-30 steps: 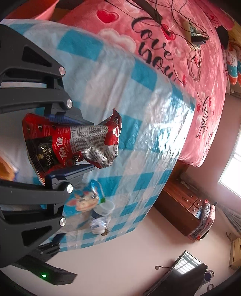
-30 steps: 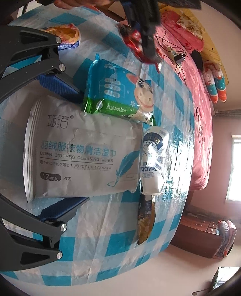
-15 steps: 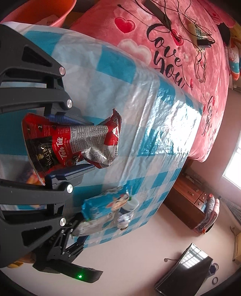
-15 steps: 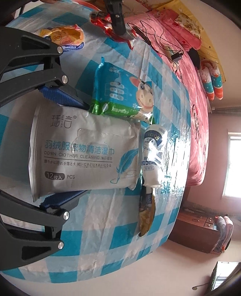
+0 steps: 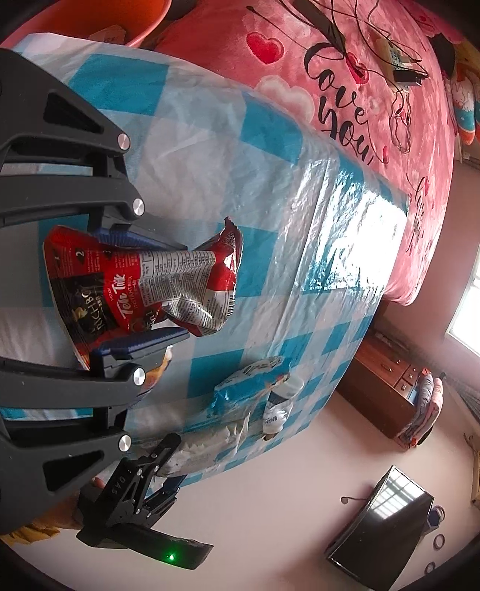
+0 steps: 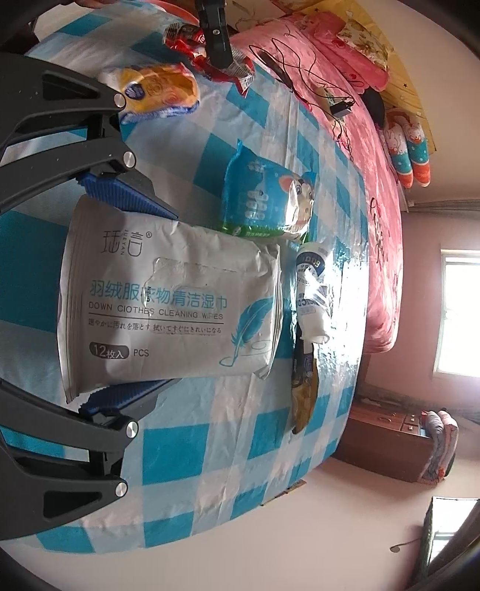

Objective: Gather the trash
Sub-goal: 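Carry the chip bag and wipes pack to the orange bucket and release them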

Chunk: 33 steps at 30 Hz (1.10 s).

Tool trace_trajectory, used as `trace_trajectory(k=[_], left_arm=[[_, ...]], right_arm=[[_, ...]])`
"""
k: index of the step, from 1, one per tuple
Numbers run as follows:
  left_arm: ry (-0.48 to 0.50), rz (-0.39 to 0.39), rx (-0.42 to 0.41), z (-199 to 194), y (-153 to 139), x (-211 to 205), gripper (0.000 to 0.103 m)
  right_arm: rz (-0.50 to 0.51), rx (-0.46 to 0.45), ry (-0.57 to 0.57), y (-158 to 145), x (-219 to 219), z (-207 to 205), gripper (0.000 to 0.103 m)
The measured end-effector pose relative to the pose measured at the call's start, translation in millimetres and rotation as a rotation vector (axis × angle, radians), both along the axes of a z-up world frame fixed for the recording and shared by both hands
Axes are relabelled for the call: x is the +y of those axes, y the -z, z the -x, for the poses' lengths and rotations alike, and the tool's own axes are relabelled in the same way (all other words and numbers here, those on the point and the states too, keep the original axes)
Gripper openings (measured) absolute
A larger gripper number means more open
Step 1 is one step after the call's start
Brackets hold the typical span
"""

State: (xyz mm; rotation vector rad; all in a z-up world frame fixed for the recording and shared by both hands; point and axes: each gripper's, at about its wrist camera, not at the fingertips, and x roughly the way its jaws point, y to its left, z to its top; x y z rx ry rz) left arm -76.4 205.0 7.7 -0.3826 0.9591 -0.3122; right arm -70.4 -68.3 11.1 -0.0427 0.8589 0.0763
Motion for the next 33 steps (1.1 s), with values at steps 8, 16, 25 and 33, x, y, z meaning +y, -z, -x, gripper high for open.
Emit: trace_trajectory(k=[8,16,25,33], left_arm=[[-0.019,0.018,-0.017,23,1,16,0.041],[-0.08,0.068,-0.07,49,-10,55,0.036],[-0.04,0.092,-0.061,59,-9,64,0.051],[0.049,-0.127,-0.058,40,-2,14,0.071]], right_arm=[[-0.013,-0.042,-0.024,-21,13,18,0.078],[-0.102,-0.067,-0.181,-52,63,31,0.078],[-0.104,-0.055,-0.3,-56,114,43,0.078],[-0.092,-0.042,-0.287,-48,109,46,0.078]])
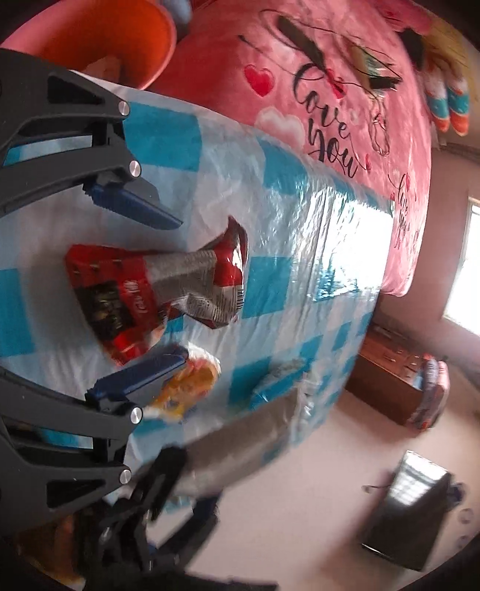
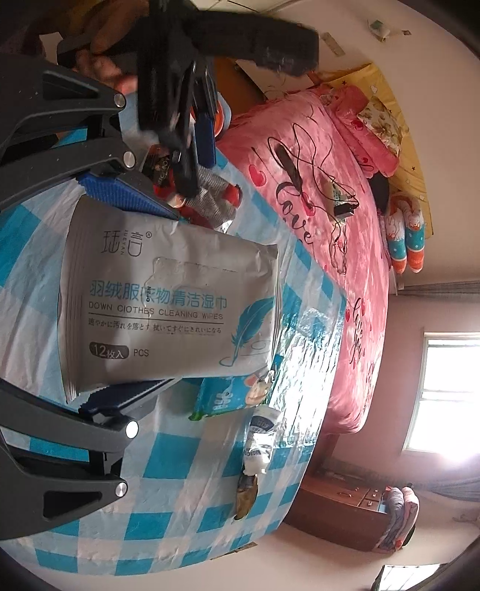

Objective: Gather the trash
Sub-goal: 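Carry the chip bag and wipes pack to the orange bucket and release them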

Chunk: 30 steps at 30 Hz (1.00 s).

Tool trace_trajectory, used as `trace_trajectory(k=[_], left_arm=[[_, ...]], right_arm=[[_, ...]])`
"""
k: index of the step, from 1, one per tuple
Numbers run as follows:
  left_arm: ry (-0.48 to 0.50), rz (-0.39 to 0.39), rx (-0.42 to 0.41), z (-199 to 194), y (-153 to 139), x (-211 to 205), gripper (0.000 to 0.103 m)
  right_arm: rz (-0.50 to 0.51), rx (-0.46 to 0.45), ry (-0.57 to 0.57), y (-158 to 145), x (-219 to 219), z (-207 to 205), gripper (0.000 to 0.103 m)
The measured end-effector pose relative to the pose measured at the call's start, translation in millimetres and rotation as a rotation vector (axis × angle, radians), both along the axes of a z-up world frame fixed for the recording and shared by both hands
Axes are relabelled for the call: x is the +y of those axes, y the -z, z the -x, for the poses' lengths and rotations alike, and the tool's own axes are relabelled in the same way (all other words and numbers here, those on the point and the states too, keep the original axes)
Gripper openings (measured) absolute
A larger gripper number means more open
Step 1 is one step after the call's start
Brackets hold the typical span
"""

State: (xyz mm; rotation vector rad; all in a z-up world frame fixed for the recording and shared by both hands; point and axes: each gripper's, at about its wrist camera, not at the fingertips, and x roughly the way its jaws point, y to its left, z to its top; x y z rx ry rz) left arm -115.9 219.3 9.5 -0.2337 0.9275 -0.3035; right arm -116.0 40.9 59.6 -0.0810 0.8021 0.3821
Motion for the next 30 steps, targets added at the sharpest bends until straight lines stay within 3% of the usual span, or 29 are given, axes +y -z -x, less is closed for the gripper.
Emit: trace_trajectory(k=[2,4,7,17,24,30], left_arm=[[-0.006,-0.023,0.011,-8,5,-7,0.069],[-0.023,-0.039,0.001,-11,6,-8,0.05],[-0.034,-0.03,-0.002,-10,7,-7,0.041],[-0.16,0.104,-0.005,12,2,49,0.037],[-0.342,0.075,-0.018,49,-6,126,0.037],[-0.526,0.041,0.039,84,14,194,0.038]], right_arm=[[0.002,0.0,0.0,1,-2,1,0.078],[-0.001,0.001,-0.001,1,-3,1,0.078],[-0.006,0.008,-0.011,3,-2,0,0.078],[-0.037,0.049,-0.155,6,41,2,0.078],[-0.09,0.076,-0.352,-2,106,7,0.078],[-0.103,0.073,-0.532,-5,176,19,0.078]])
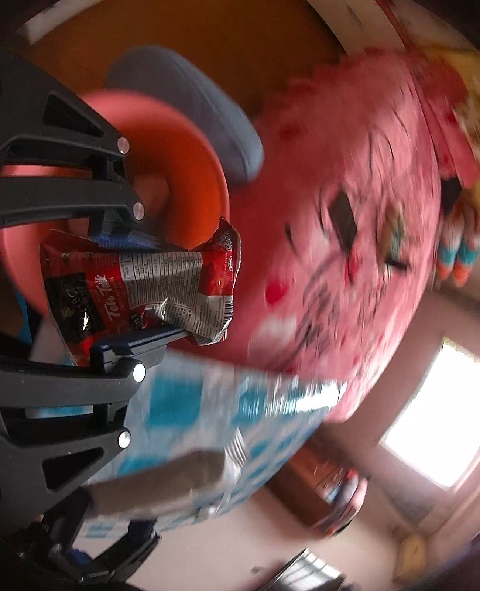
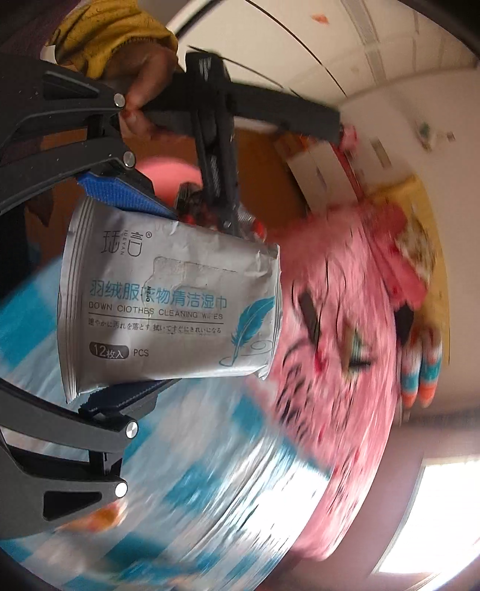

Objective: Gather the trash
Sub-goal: 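Carry the chip bag and wipes pack to the orange bucket and release them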

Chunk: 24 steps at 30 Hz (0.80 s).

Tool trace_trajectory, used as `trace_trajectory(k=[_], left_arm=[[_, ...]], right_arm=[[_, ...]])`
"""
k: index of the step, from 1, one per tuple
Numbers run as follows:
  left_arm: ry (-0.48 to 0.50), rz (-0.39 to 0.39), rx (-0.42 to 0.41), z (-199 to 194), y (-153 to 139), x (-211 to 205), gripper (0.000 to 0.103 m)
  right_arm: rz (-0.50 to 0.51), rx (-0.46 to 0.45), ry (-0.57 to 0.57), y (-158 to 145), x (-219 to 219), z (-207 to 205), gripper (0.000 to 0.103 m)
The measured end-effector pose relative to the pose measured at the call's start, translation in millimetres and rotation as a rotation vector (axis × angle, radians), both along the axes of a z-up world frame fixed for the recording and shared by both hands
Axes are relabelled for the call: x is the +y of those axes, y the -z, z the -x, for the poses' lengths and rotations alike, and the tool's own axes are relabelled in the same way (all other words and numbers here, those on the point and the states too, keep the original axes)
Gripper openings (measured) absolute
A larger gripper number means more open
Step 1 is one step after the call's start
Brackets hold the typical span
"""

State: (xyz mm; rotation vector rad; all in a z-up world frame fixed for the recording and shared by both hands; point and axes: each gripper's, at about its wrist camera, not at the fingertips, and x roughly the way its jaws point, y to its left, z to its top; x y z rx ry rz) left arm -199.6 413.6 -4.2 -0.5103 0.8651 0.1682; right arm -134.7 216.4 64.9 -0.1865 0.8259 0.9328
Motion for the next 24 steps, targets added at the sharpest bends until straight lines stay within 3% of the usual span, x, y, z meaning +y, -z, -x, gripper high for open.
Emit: trace_trajectory(k=[5,7,10,16,24], left_arm=[[-0.118,0.013,0.06,22,20,40,0.042],[-0.171,-0.007,0.079,28,25,54,0.061],[-0.226,-0.025,0.101,37,27,70,0.069],[-0.211,-0.089,0.076,37,16,69,0.07],[-0.111,-0.089,0.013,19,-4,31,0.072]], right_arm=[[-0.009,0.009,-0.113,11,51,5,0.082],[-0.007,0.018,-0.133,21,64,5,0.085],[-0.02,0.05,-0.106,27,63,6,0.086],[-0.084,0.019,-0.005,10,26,2,0.089],[-0.146,0.027,0.147,-3,-30,-16,0.089]])
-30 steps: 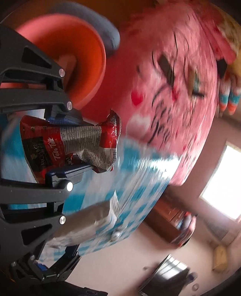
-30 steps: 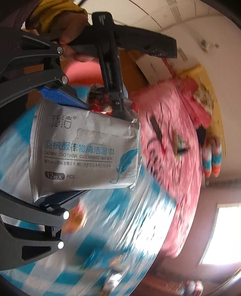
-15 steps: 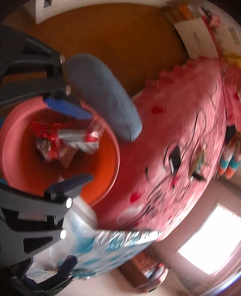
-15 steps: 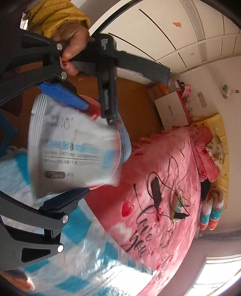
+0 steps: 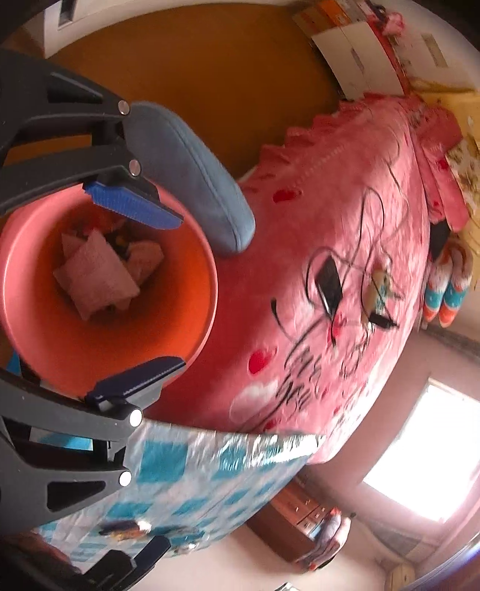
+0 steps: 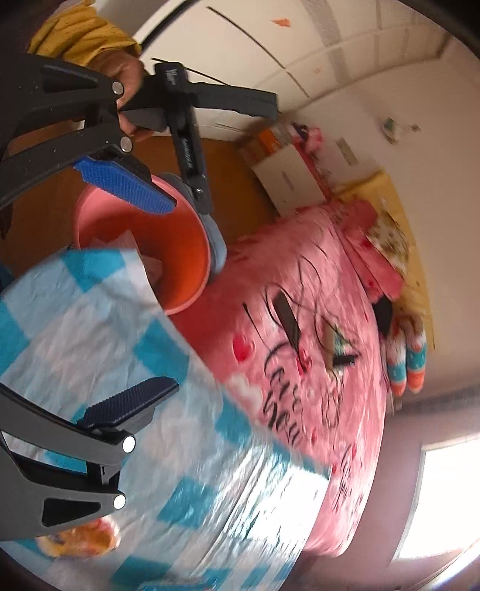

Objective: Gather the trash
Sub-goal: 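Carry the chip bag and wipes pack to the orange bucket and release them, then move both grippers back over the checked table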

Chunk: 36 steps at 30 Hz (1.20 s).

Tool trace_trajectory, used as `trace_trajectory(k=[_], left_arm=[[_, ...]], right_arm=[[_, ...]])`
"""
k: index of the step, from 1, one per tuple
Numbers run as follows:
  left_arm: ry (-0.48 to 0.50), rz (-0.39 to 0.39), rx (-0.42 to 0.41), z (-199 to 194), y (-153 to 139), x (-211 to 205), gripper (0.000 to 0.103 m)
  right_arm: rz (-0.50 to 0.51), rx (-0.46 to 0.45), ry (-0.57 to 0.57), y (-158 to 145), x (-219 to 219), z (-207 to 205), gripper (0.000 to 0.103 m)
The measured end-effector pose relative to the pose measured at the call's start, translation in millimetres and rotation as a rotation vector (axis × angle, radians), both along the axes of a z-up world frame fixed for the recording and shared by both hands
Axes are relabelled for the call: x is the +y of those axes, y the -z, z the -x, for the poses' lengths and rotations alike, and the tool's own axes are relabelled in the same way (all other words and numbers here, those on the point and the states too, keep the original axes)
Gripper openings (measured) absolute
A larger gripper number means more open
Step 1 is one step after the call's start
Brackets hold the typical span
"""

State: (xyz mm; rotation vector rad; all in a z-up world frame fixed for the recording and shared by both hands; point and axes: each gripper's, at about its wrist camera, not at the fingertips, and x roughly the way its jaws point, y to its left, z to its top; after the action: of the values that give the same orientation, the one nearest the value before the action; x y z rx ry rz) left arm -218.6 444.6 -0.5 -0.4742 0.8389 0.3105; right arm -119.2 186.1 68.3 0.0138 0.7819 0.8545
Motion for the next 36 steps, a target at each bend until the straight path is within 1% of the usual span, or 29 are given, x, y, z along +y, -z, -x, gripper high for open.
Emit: trace_trajectory(k=[5,8,10,13,20,36], left_arm=[[0.07,0.003,-0.038,-13,-13,-28,0.073],[0.118,0.005,-0.054,-23,-21,-45,0.074],[0.146,0.002,-0.062,-29,-25,-56,0.075],[0.182,-0.007,-0.074,-37,-31,-73,0.078],[0.238,-0.023,-0.091,-47,-41,-104,0.081],[0.334,-0.056,-0.078,-63,-49,-163,0.081]], right_arm=[[-0.013,-0.001,0.067,-1,-30,-3,0.089],[-0.027,0.015,0.091,1,-44,-4,0.089],[-0.035,0.019,0.106,2,-52,-4,0.093],[-0.049,0.022,0.128,3,-64,-5,0.093],[-0.08,0.018,0.172,1,-92,-8,0.093],[-0.146,0.004,0.272,3,-156,-10,0.093]])
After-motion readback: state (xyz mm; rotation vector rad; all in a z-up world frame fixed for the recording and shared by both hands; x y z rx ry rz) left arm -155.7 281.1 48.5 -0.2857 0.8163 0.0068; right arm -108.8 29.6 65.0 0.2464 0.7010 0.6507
